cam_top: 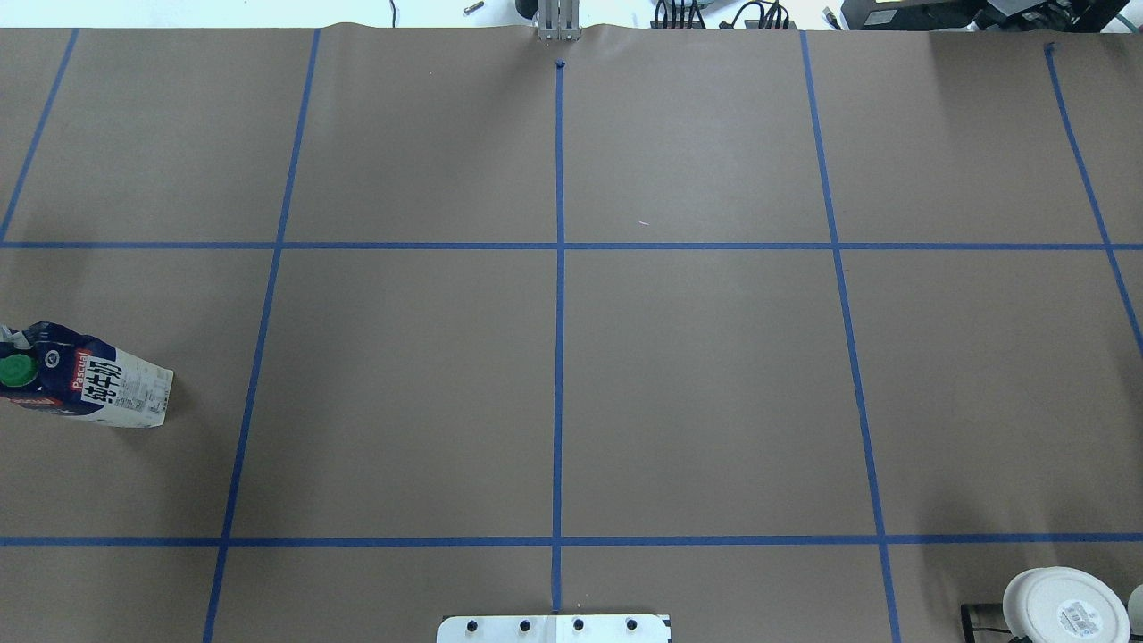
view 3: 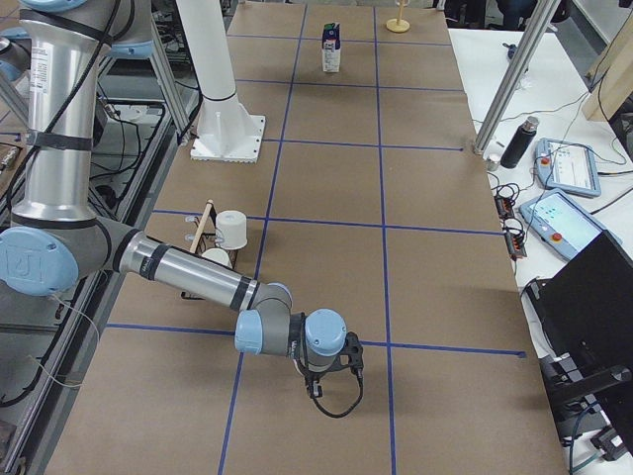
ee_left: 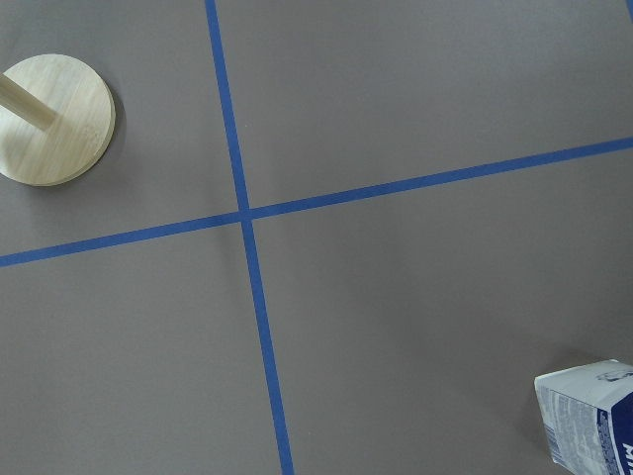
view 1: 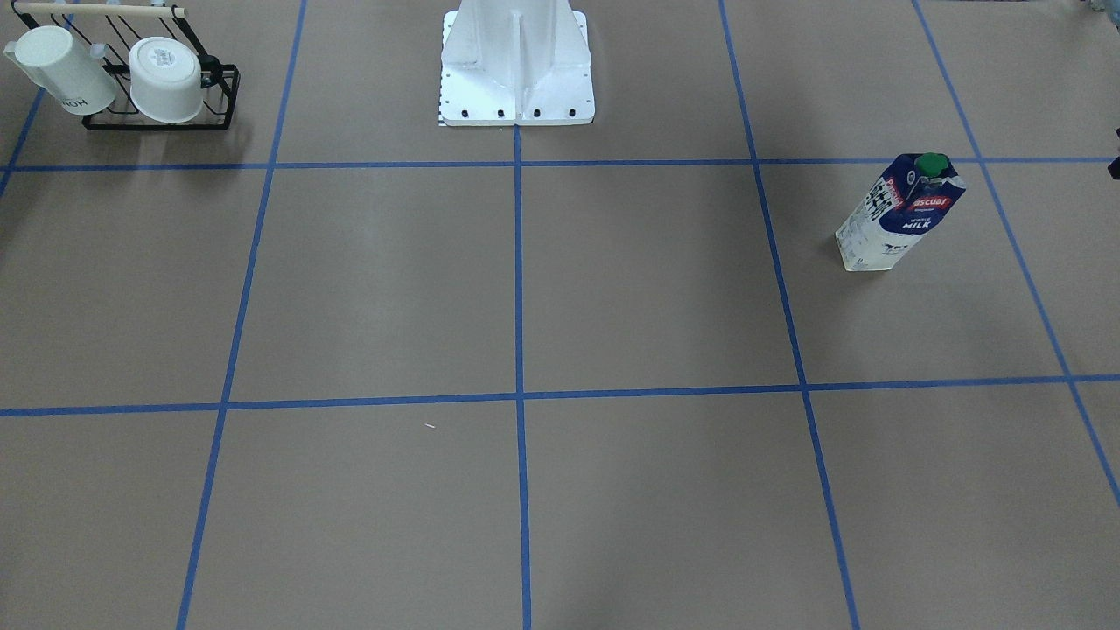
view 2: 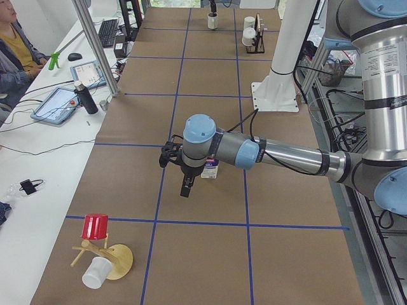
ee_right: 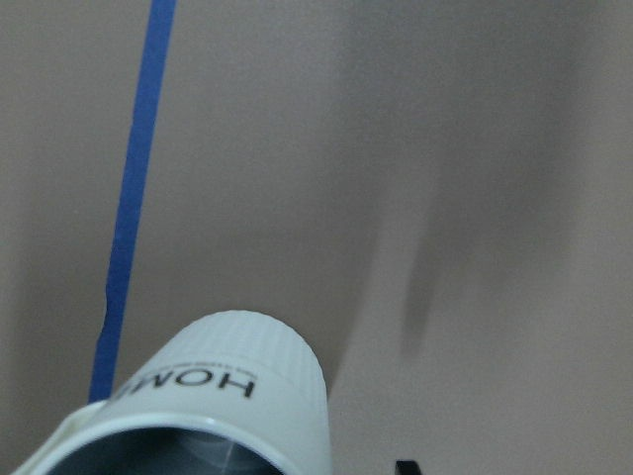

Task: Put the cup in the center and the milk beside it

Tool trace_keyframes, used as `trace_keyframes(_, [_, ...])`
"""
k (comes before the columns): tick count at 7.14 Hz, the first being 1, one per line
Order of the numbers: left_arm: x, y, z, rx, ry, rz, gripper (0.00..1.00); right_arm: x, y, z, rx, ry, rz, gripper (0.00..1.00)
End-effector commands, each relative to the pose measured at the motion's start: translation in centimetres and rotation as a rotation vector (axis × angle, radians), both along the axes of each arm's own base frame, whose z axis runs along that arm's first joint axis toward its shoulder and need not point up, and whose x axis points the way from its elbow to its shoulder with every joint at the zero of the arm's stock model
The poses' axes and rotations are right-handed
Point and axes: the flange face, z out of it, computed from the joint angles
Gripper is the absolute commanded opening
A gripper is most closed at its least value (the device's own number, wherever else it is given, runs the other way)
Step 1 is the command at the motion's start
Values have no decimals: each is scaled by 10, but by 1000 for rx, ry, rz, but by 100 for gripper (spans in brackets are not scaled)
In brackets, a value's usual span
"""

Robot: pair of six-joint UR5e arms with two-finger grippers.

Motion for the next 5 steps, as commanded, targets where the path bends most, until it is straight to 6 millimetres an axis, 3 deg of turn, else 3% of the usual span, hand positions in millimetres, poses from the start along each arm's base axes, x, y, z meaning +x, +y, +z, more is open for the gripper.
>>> trace_keyframes(1, [0,0,2,-2,-1,1,98,-3,-14,-13,13,-7,15,0])
trace_keyframes(3, [0,0,6,-9,-2,2,98,7,-40,-53,56,-45,46,0])
trace_keyframes(4, [0,0,5,-9,-2,1,98,7,-60,-111,50,-47,61,0])
trace_keyframes(5, [-1,10,10,-16,-2,0,98,-14,-70,-163,39,-63,109,0])
